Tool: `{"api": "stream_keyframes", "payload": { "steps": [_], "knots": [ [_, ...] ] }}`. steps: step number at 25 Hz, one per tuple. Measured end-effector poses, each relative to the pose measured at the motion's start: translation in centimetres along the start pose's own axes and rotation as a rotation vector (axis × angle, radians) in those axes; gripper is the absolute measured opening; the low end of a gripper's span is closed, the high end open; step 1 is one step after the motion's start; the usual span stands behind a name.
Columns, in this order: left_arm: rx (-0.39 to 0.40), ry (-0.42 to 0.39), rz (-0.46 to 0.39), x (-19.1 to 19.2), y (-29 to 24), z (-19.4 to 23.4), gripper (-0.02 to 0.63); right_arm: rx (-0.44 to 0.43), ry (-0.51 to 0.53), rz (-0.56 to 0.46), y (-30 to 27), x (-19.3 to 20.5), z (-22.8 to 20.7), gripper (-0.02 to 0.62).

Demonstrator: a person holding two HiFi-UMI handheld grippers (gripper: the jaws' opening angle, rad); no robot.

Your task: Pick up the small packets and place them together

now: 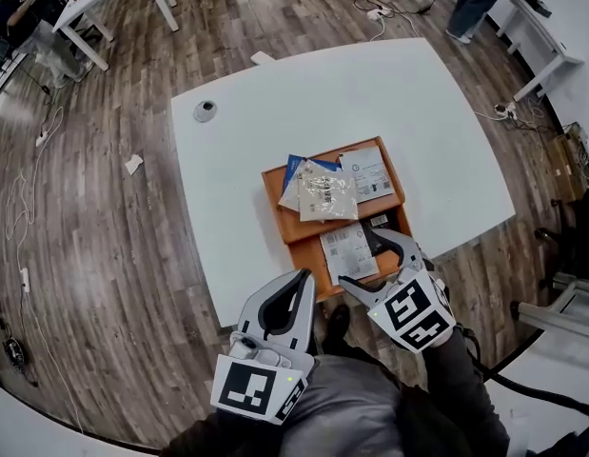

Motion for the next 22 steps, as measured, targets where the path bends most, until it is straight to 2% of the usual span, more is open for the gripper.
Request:
{"api": "stream_keyframes", "payload": {
  "steps": [3,7,14,18,20,21,22],
  "knots": [
    [-0.022,0.006,-0.005,0.1,0.0,1.3,0.002,-0.018,0.047,0.050,-2.1,0.3,0.5,0.380],
    [-0.045,0.018,-0.005,-0.3,0.0,2.9,0.002,-0.029,0.139,0.171,-4.7,0.9,1.2,0.380],
    [-0.071,0.036,0.004,-1.7,0.2,5.2,0.002,-0.080,0.155,0.349,-7.4,1.3,1.4,0.380],
    [-0.076,0.047,0.014,-1.4,-0.3,6.4,0.002,-0.114,0.153,0.390,-8.3,1.6,1.2,0.377],
    [-0.075,0.050,0.016,-1.4,-0.5,6.6,0.002,-0.106,0.156,0.380,-8.2,1.3,1.0,0.352],
    [-0.074,0.050,0.017,-1.4,-0.6,6.7,0.002,-0.091,0.160,0.369,-8.1,1.2,0.8,0.301],
    [-0.072,0.050,0.018,-1.4,-0.7,6.7,0.002,-0.073,0.166,0.358,-8.1,1.0,0.5,0.176]
  ]
}}
Point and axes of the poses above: the fingertips, and each gripper's own axes: y backward along the fingers, z to its left, x out of its underside, the point moved 6 cm from there along y, backward along the fingers, and after that the axes turned 10 degrees about x, right-handed, at the moved point
